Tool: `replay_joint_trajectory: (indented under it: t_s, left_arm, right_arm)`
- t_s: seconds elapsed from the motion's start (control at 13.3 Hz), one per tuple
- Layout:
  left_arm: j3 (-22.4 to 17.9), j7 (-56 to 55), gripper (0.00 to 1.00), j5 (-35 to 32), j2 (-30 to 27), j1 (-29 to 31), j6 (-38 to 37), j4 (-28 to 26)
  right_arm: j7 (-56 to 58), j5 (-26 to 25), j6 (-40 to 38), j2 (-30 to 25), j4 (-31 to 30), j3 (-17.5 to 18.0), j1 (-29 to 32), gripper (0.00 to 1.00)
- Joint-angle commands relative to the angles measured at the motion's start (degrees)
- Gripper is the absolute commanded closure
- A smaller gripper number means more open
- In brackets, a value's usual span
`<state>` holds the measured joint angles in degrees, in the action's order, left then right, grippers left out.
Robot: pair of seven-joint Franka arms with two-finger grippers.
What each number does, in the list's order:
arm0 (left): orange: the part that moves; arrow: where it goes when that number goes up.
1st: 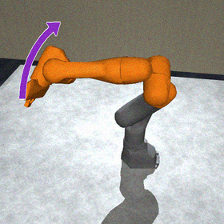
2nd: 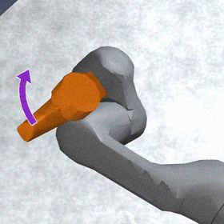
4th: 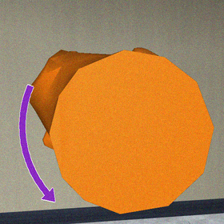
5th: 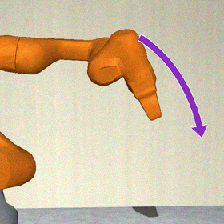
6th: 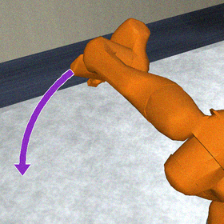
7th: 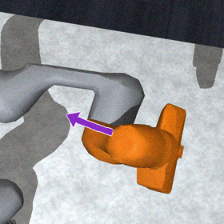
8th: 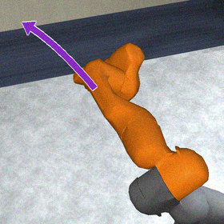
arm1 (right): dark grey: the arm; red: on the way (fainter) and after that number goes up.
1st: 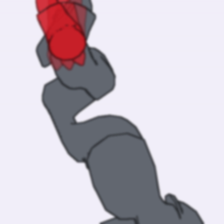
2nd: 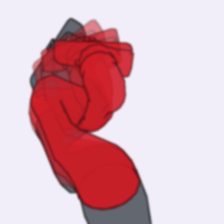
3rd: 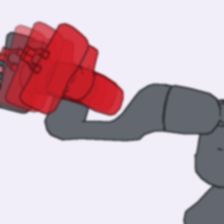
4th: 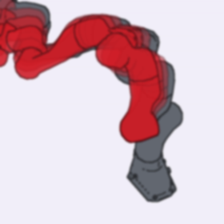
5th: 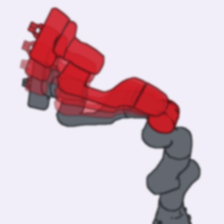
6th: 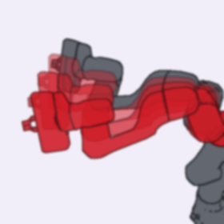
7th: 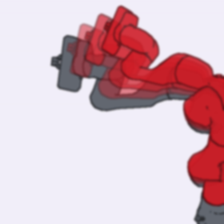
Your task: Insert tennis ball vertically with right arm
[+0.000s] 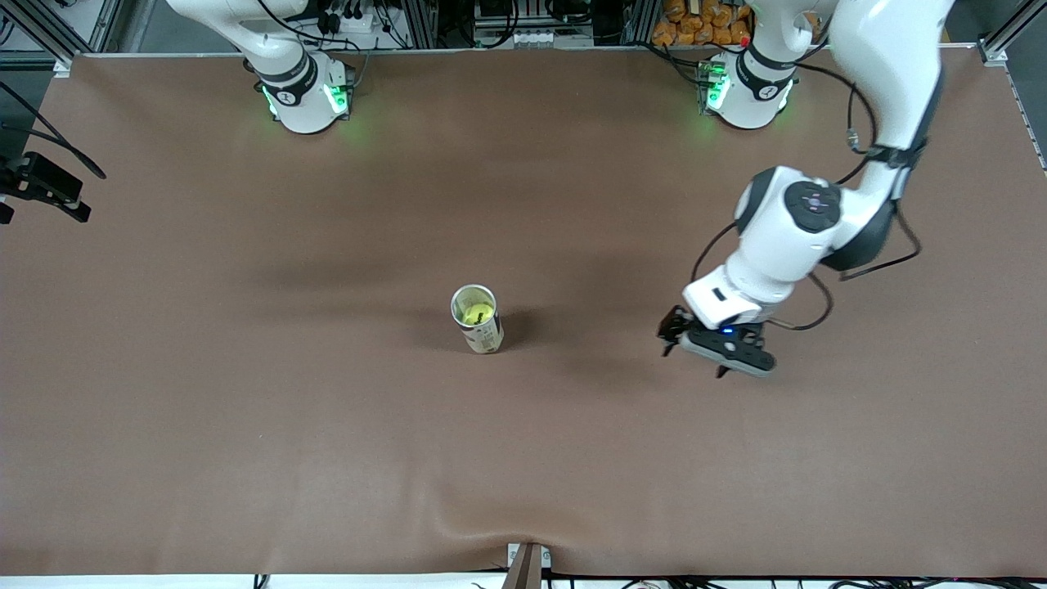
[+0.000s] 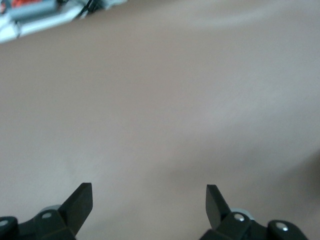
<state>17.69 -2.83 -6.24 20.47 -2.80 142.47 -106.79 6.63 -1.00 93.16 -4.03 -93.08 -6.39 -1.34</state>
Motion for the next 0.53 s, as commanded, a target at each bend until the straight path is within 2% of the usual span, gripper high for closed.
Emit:
replay_joint_trajectory:
  t_s: [0.0, 0.15, 0.45]
  left_arm:
    - [0.07, -1.21, 0.0, 1.23, -2.01, 2.09, -16.9, 6.92]
    - [0.15, -1.12, 0.0, 1.14, -3.32, 5.33, -26.06, 11.06]
    - [0.06, -0.25, 0.0, 1.23, -8.07, 10.26, -39.59, 17.21]
  right_arm:
    - [0.49, -1.29, 0.27, -0.63, -1.23, 0.06, -0.42, 0.0]
    - [0.41, -1.29, 0.36, -0.19, -0.7, 0.06, -0.77, 0.0]
    - [0.23, -0.41, 0.27, 0.16, 0.88, 0.06, -0.16, 0.0]
